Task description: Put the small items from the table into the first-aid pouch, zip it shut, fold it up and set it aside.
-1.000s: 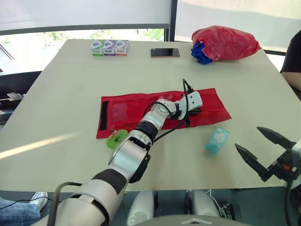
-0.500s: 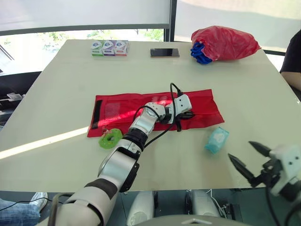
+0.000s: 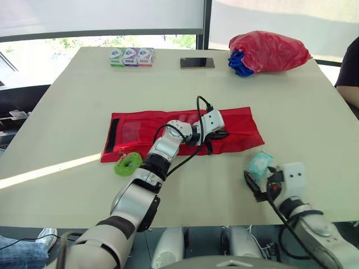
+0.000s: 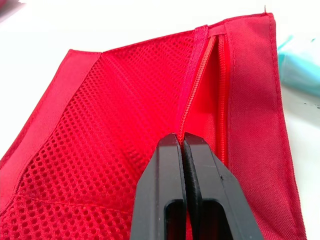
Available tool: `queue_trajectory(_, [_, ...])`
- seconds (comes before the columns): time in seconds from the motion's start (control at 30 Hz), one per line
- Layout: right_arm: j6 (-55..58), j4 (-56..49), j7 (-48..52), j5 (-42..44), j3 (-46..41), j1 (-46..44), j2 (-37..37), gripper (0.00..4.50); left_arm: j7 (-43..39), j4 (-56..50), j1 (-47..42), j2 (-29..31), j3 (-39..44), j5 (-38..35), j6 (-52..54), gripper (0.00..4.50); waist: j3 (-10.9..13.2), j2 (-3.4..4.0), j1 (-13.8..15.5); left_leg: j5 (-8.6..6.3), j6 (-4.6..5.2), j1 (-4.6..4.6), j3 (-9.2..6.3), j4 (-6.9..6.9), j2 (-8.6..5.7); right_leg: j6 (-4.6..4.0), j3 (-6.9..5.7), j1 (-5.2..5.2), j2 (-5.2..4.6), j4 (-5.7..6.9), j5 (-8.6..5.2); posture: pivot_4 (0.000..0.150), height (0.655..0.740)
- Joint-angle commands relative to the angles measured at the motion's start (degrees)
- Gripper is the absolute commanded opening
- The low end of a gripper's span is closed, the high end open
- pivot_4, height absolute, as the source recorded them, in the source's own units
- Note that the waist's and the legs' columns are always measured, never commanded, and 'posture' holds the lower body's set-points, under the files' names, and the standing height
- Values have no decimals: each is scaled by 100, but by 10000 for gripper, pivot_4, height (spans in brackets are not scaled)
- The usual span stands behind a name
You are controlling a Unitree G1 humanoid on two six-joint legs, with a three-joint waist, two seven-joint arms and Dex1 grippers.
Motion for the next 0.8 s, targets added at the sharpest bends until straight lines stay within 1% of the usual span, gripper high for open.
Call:
queue_trajectory(0.03, [-6,-37,-196,-286,52,-13,56,39383,23,-298,-40,-41,60,-126,-28,0,0,0,-2,0,0,0,1,0,0,0,0,0,0,0,0,1500,7400])
queue_trajectory(0.07, [-49,-35,-189,-329,43,-16,54,37929,30,-299,-41,-51,59,-127,-25,0,0,0,-4,0,0,0,1,0,0,0,0,0,0,0,0,1500,7400])
queue_trajectory(0.1, [-97,-42,-167,-367,1,-21,29,35006,28,-301,-37,-62,57,-131,-25,0,0,0,-4,0,0,0,1,0,0,0,0,0,0,0,0,1500,7400])
queue_trajectory(0.13, [-127,-55,-150,-399,-62,-18,13,29308,24,-305,-28,-72,50,-131,-29,0,0,0,-4,0,0,0,2,0,0,0,0,0,0,1,0,1500,7400])
queue_trajectory(0.2, [-176,-82,-88,-430,-158,1,-24,21319,-1,-306,-12,-85,32,-126,-52,0,0,0,-4,0,0,0,1,0,0,0,0,0,0,0,0,1500,7400])
queue_trajectory(0.23, [-220,-99,-49,-442,-197,20,-44,14449,-10,-305,-6,-91,26,-125,-58,0,0,0,-4,0,0,0,1,0,0,0,0,0,0,0,0,1500,7400])
queue_trajectory(0.27, [-261,-120,-12,-444,-238,40,-62,11876,-15,-302,-4,-95,24,-124,-61,0,0,0,-3,0,0,0,1,0,0,0,0,0,0,0,0,1500,7400])
queue_trajectory(0.3, [-293,-163,38,-438,-291,83,-94,6353,-24,-299,-2,-100,24,-128,-62,0,0,0,-3,0,0,0,1,0,0,0,0,0,0,1,0,1500,7400])
queue_trajectory(0.37, [-415,-259,216,-399,-370,188,-178,258,-31,-288,-1,-110,26,-131,-64,0,0,0,-2,0,0,0,1,0,0,0,0,0,0,0,0,1500,7400])
queue_trajectory(0.47, [-491,-422,512,-257,-578,397,-309,258,-21,-215,-17,-126,29,-120,-103,0,0,0,-1,0,0,0,1,0,-1,0,0,1,0,0,0,1500,7400])
queue_trajectory(0.57, [-463,-662,1060,186,-965,690,-538,258,-24,-188,-27,-152,34,-131,-121,0,0,1,0,0,0,0,0,0,-1,0,0,1,0,0,0,1500,7400])
queue_trajectory(0.7, [-17,-1128,1808,1412,-1539,1017,-868,258,-94,-221,-11,-191,24,-161,-151,0,0,0,-3,-1,1,0,1,0,0,0,0,2,0,0,0,1500,7400])
queue_trajectory(0.8, [374,-1239,1836,2151,-1744,883,-995,258,-185,-295,36,-216,-4,-186,-192,0,0,0,-9,-1,1,0,-1,0,2,0,0,3,0,0,0,1500,7400])
